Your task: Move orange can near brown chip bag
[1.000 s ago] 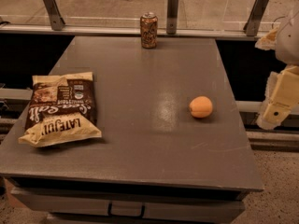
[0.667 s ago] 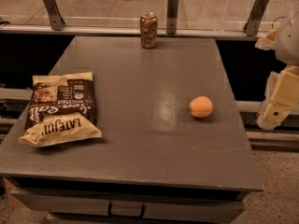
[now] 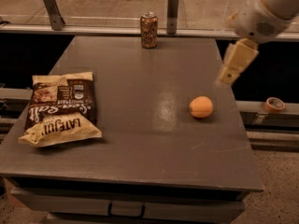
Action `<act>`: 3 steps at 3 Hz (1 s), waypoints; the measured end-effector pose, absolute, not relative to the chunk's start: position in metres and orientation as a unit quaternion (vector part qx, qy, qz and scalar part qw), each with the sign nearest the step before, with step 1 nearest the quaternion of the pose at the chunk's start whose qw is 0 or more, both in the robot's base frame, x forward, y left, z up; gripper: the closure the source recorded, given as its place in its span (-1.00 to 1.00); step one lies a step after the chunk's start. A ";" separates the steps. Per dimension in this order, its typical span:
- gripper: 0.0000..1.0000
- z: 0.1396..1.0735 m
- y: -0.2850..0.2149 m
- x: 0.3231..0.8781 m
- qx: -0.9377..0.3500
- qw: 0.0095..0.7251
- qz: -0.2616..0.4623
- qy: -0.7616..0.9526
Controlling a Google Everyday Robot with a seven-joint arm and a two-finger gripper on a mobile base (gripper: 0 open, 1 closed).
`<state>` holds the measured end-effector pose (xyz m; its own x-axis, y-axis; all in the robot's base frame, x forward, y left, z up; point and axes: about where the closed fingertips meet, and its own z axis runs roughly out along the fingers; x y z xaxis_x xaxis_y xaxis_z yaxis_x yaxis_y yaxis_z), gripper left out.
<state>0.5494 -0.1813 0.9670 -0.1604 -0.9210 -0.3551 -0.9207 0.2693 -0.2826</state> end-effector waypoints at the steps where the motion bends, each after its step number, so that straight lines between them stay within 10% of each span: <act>1: -1.00 0.962 -0.138 0.631 -0.601 0.291 0.034 0.744; 3: -1.00 0.959 -0.092 0.686 -0.604 0.323 0.065 0.726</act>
Offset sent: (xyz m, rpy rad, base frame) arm 0.1936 0.1353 -0.0077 0.2935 -0.0852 0.1174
